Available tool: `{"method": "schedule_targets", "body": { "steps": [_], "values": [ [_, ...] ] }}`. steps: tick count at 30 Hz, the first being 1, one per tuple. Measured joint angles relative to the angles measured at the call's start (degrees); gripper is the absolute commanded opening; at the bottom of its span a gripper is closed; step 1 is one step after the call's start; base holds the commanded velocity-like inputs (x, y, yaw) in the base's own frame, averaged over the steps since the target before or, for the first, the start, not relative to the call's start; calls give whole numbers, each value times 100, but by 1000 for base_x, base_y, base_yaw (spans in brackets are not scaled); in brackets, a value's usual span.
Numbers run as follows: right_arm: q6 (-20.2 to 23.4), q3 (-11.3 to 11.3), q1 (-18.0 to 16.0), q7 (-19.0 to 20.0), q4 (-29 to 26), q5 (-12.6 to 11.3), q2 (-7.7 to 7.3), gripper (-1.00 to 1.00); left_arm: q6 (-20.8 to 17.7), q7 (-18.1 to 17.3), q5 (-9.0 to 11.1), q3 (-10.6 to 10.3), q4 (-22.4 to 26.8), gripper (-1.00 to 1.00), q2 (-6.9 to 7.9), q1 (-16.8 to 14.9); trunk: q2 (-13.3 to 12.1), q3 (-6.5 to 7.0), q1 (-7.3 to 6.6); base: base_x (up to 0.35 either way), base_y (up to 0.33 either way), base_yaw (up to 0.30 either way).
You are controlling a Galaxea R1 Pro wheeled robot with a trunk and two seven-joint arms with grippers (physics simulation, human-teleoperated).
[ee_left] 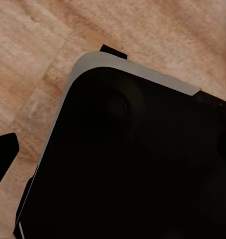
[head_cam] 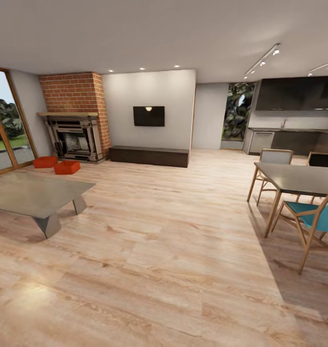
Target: Move the two storage containers from the living room to the garage. In the garage, place one container on the floor and stack the other container on top of it (either order is fine).
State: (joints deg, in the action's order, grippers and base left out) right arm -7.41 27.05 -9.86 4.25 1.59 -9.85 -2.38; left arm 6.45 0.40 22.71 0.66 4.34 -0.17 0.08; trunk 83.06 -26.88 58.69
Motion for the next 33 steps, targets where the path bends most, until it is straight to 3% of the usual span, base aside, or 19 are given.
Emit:
{"method": "schedule_targets", "body": {
  "steps": [33],
  "values": [
    [1, 0, 0, 0, 0, 0, 0, 100, -17, 0, -69, -33, 0, 100, -8, 0, 0, 0, 0, 325, 0, 0]
  ]
}}
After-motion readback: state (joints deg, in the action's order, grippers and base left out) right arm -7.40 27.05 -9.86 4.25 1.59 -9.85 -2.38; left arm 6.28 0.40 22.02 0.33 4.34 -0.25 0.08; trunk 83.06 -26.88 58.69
